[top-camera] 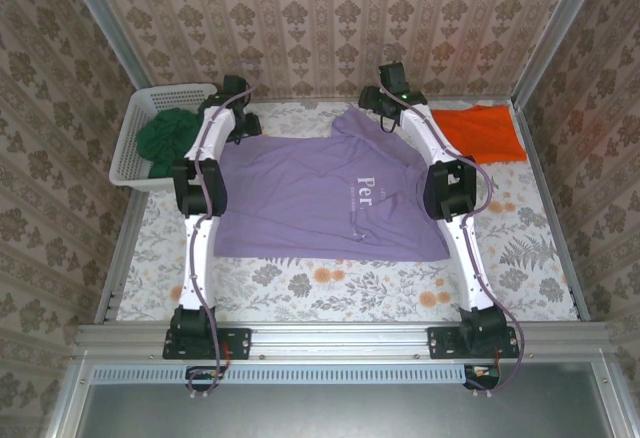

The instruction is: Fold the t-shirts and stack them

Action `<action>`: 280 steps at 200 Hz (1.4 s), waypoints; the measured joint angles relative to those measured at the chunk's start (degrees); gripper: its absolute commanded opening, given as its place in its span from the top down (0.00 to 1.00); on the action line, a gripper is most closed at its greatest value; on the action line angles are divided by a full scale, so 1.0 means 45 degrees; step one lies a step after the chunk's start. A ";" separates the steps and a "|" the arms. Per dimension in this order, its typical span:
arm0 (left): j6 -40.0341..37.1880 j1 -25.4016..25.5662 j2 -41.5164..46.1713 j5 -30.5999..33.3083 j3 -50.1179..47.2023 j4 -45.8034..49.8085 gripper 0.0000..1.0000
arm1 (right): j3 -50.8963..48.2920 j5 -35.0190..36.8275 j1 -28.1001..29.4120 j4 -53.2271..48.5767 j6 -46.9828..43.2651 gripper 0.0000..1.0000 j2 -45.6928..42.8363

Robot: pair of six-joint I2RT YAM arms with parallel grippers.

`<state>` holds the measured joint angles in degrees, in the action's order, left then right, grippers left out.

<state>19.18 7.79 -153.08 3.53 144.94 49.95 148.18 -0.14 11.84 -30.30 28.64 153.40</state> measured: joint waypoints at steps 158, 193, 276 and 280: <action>-0.0597 0.0282 -0.0185 0.0325 -0.0092 -0.0233 0.87 | 0.0661 -0.0549 -0.0078 -0.1447 0.0525 0.55 0.1282; -0.0622 0.0287 -0.0185 0.0321 -0.0146 -0.0374 0.92 | 0.0675 -0.0661 -0.0078 -0.1715 0.0573 0.70 0.1282; -0.0845 0.0282 -0.0039 0.0325 -0.0534 -0.0845 0.64 | 0.0704 -0.0738 -0.0078 -0.1705 0.0520 0.85 0.1282; -0.0845 0.0277 -0.0039 0.0325 -0.0539 -0.0850 0.66 | 0.0704 -0.0738 -0.0078 -0.1705 0.0525 0.86 0.1282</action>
<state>15.38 9.04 -153.25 4.99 142.52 46.13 151.35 -3.46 11.49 -37.98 31.00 159.17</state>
